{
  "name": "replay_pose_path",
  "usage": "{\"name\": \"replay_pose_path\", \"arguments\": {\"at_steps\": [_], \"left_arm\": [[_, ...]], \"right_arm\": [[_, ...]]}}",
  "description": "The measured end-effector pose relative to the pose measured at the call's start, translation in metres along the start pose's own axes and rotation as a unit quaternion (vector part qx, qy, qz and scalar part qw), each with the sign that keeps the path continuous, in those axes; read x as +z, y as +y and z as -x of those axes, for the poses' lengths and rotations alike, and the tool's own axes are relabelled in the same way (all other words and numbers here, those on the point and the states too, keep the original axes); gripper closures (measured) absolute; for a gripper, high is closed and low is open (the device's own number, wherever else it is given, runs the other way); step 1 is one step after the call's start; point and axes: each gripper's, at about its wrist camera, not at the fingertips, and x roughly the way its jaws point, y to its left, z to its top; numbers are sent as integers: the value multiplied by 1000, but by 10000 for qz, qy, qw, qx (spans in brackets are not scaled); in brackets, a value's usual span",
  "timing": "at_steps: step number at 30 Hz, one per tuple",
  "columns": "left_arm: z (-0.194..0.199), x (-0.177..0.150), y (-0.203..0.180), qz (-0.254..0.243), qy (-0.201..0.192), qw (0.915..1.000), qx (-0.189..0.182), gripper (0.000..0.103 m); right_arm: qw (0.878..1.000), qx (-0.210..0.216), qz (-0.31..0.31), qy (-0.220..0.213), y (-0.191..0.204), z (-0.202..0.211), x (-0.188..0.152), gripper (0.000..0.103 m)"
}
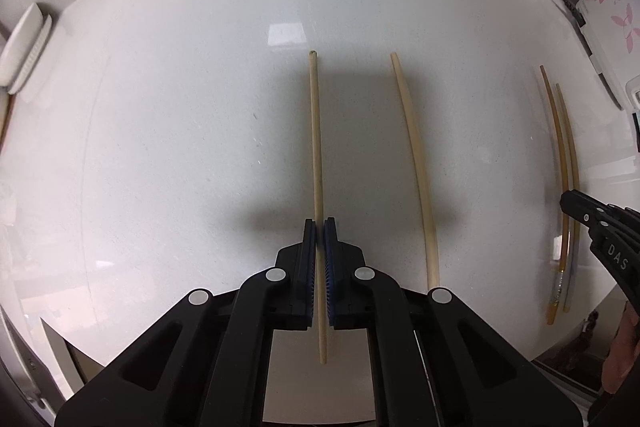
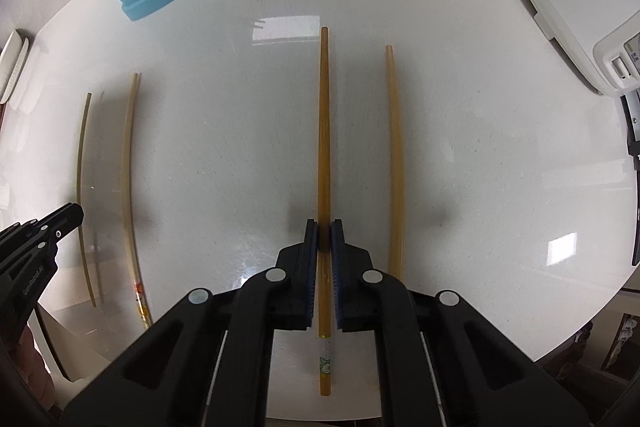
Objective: Organize utensils
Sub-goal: 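Lift both held chopsticks and carry them toward the blue utensil holder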
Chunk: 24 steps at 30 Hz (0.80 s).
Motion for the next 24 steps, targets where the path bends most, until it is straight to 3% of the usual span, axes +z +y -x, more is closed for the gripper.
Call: {"name": "replay_pose_path", "arguments": {"at_steps": [24], "left_arm": [[63,10,21,168,-1046,9943,-144,100]], "right_arm": [[9958,47,172,-899,14,60,15,97]]}}
